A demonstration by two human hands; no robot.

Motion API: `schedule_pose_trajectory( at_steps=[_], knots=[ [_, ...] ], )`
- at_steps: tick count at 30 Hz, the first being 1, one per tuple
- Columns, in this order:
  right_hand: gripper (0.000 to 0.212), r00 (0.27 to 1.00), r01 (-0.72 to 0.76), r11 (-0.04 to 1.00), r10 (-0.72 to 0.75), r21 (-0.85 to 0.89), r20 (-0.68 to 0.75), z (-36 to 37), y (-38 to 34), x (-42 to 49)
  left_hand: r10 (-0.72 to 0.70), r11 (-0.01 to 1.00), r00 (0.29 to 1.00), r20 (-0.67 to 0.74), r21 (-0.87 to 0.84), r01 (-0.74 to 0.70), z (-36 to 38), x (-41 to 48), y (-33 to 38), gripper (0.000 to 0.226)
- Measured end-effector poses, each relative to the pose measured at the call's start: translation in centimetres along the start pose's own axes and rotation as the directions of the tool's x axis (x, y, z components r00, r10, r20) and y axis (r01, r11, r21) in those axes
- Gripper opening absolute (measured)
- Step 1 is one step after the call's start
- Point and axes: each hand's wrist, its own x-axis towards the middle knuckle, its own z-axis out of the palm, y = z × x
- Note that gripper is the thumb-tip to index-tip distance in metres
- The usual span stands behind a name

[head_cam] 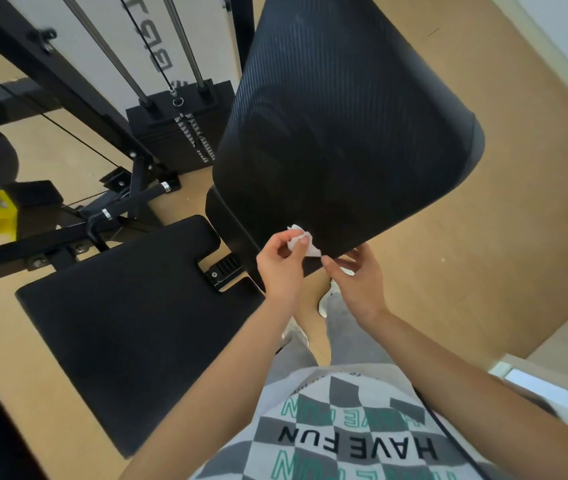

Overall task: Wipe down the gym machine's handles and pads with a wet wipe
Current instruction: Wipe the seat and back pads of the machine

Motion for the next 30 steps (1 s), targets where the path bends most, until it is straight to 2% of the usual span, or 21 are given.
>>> schedule_pose_trajectory(
  at_steps=[2, 5, 7, 9, 12, 15, 18, 20, 22, 25, 28, 30],
  knots=[
    [0.051, 0.999, -0.031, 1.0, 0.031, -0.003, -0.011, 0.2, -0.2, 0.1, -0.049, 0.998, 0.994, -0.094, 0.023, 0.052, -1.1, 2.3, 0.1, 0.007],
    [0.047, 0.996, -0.083, 0.996, 0.084, 0.019, -0.04, 0.8, -0.5, -0.1, -0.215, 0.976, 0.95, -0.227, -0.019, 0.217, -3.2, 5.6, -0.7, 0.01],
    [0.045, 0.993, -0.099, 0.995, 0.1, 0.027, -0.058, 1.4, -0.5, -0.3, -0.322, 0.946, 0.916, -0.237, -0.041, 0.322, -4.4, 6.7, -1.6, 0.013],
    [0.045, 0.991, -0.105, 0.994, 0.107, 0.024, -0.082, 1.7, -0.4, -0.3, -0.365, 0.929, 0.9, -0.239, -0.038, 0.367, -4.5, 6.7, -2.0, 0.016],
    [0.044, 0.988, -0.109, 0.994, 0.111, 0.021, -0.109, 2.0, -0.4, -0.3, -0.251, 0.967, 0.937, -0.245, -0.017, 0.254, -3.3, 5.1, -1.0, 0.012],
    [0.049, 0.986, -0.12, 0.993, 0.12, 0.008, -0.115, 2.1, -0.7, -0.4, -0.005, 1.0, 0.991, -0.137, 0.024, 0.008, -1.3, 2.6, 1.8, 0.01],
    [0.048, 0.985, -0.116, 0.993, 0.119, 0.031, -0.121, 2.1, -1.1, -0.3, 0.247, 0.968, 0.969, 0.007, 0.038, -0.247, 0.3, 2.3, 5.0, 0.01],
    [0.051, 0.984, -0.119, 0.992, 0.123, 0.032, -0.128, 2.1, -1.4, -0.3, 0.287, 0.956, 0.957, -0.024, 0.065, -0.285, 0.4, 3.8, 6.0, 0.01],
    [0.053, 0.984, -0.117, 0.993, 0.117, 0.009, -0.132, 2.1, -1.7, -0.5, 0.185, 0.983, 0.97, -0.156, 0.036, -0.181, -0.5, 5.7, 5.8, 0.01],
    [0.048, 0.984, -0.111, 0.994, 0.109, -0.008, -0.138, 2.1, -2.0, -0.7, -0.085, 0.996, 0.953, -0.291, -0.017, 0.084, -2.9, 7.6, 2.7, 0.009],
    [0.044, 0.985, -0.106, 0.994, 0.103, -0.018, -0.139, 2.1, -1.9, -0.8, -0.243, 0.968, 0.929, -0.28, -0.013, 0.249, -4.5, 7.5, -0.2, 0.012],
    [0.043, 0.985, -0.108, 0.994, 0.104, -0.018, -0.141, 2.1, -1.8, -0.7, -0.211, 0.976, 0.945, -0.25, 0.003, 0.219, -4.5, 6.8, -0.5, 0.012]
  ],
)
